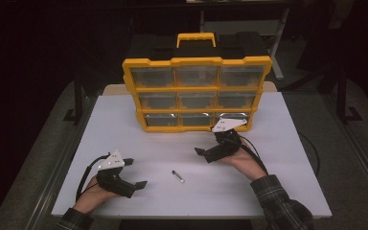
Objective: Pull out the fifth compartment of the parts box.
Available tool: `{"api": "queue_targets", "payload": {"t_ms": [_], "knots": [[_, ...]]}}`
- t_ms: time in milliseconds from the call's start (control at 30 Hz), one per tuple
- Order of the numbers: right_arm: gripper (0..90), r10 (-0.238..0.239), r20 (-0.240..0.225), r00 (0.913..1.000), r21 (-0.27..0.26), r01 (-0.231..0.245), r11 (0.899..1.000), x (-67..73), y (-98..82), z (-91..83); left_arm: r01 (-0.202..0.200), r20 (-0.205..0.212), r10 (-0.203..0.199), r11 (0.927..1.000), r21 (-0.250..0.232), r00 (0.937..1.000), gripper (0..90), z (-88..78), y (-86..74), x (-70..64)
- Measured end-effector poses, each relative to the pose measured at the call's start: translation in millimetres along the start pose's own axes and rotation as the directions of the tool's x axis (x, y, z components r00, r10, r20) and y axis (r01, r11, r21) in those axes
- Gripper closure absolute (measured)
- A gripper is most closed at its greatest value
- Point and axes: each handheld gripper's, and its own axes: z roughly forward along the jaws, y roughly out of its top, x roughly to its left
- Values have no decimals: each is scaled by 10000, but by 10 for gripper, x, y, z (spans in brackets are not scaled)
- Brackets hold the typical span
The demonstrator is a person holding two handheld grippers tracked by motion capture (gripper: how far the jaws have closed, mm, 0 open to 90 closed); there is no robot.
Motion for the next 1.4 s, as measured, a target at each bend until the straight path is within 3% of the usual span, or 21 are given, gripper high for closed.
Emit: {"api": "queue_targets", "payload": {"t_ms": [900, 1400], "knots": [[0, -189, -28, 9998, -80, 188, 9998, -19, 85, 108, 3, 27, -3, 10000, 31, 10000, 0, 0, 0, 4], [0, -72, -149, 9999, -201, 69, 9998, -29, 155, 200, -7, 36, 7, 10000, 39, 10000, 0, 3, -3, 7]]}}
